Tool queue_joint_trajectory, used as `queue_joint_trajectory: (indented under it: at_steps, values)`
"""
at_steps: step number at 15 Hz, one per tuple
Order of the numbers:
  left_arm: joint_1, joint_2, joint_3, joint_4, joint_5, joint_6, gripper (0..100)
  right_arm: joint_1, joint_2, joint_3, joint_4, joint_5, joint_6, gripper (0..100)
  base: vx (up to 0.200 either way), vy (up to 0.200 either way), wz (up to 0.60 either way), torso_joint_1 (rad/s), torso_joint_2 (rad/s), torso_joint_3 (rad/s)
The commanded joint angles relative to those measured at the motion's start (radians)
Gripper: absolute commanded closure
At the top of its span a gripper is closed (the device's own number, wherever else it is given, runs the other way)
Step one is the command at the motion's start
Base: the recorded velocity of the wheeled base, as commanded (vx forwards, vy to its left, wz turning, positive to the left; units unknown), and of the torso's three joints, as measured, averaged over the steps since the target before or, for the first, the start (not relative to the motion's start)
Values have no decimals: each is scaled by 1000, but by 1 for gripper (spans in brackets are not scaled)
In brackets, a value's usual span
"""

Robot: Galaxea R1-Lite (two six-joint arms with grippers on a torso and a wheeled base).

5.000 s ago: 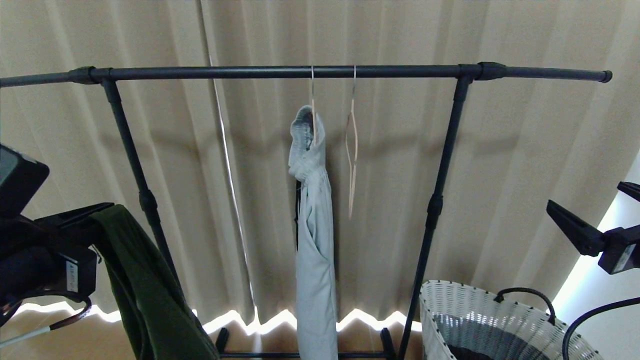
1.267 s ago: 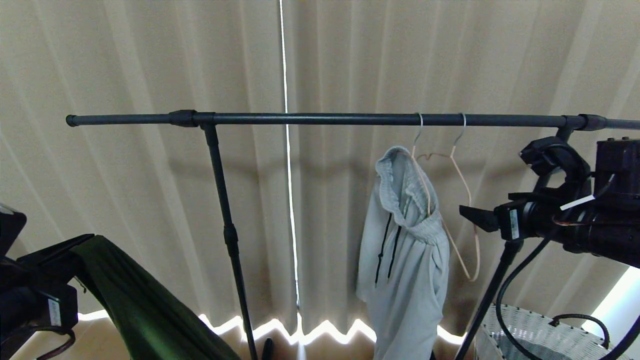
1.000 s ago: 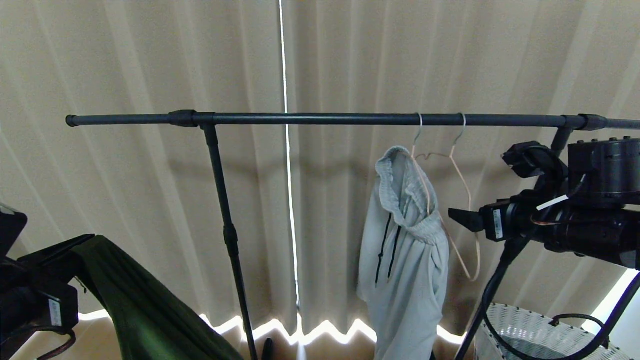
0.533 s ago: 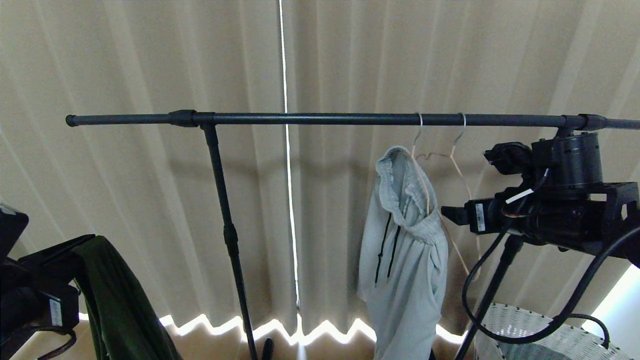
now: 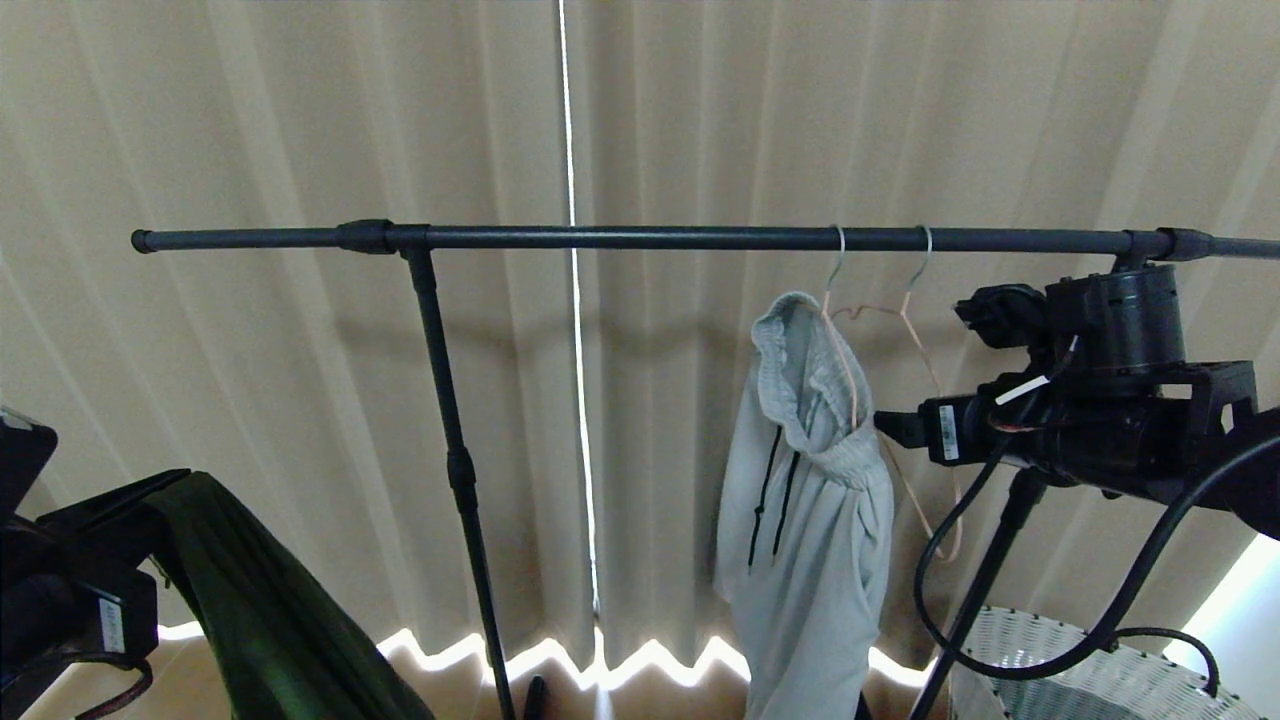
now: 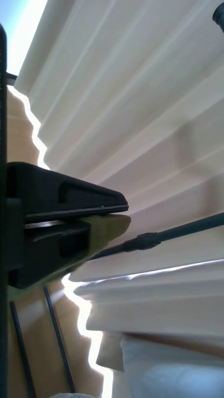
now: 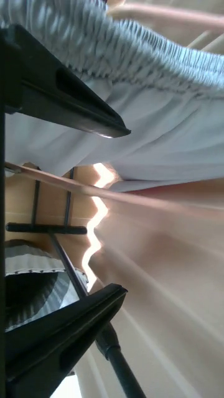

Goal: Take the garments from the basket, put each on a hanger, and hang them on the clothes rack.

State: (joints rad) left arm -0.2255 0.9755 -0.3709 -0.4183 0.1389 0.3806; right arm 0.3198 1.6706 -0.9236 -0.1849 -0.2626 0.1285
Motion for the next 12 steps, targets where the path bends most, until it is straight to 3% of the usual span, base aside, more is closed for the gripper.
queue_joint_trajectory:
  at_steps: [1, 12]
  values:
    - [0, 2, 0, 0, 2, 0, 100, 1, -3, 2, -1, 0, 0, 100, 0, 0, 0, 0, 0, 0]
    - [0, -1, 0, 0, 2, 1, 100, 1, -28, 6, -8, -30, -3, 100, 0, 0, 0, 0, 0, 0]
